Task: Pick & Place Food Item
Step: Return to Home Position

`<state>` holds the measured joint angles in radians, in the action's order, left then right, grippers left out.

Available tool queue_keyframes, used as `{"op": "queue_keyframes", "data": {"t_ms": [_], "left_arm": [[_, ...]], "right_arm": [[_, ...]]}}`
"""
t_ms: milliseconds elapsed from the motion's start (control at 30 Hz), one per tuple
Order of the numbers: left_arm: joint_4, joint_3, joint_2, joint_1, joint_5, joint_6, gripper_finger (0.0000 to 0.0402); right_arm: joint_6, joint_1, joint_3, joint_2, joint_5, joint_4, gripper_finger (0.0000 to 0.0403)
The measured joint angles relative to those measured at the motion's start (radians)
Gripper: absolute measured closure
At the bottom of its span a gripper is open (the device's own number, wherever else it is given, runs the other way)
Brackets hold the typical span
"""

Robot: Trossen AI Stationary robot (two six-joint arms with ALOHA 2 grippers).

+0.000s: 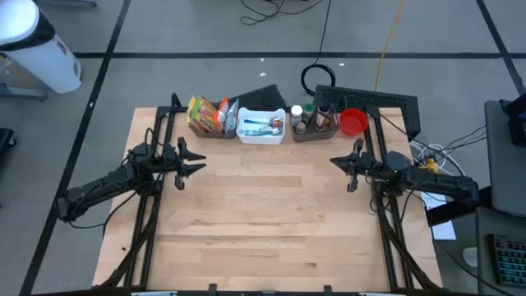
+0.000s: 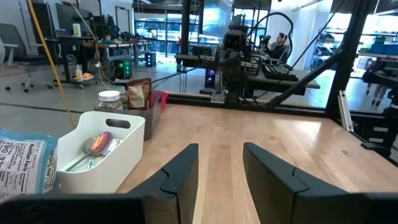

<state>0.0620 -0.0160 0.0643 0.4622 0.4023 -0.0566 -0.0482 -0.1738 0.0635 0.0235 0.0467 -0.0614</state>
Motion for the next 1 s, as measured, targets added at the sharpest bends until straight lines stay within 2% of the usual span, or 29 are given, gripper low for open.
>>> {"op": "queue_keyframes", "data": {"t_ms": [733, 1000], "left_arm": [[-0.001, 0.000, 0.073, 0.000, -0.019, 0.003, 0.0266], [0.000, 0.000, 0.073, 0.000, -0.019, -0.003, 0.0266]], "right_arm": [[-0.061, -0.002, -0.001, -0.018, 0.055, 0.035, 0.0403], [-0.002, -0.003, -0.001, -0.018, 0.058, 0.014, 0.0403]]}}
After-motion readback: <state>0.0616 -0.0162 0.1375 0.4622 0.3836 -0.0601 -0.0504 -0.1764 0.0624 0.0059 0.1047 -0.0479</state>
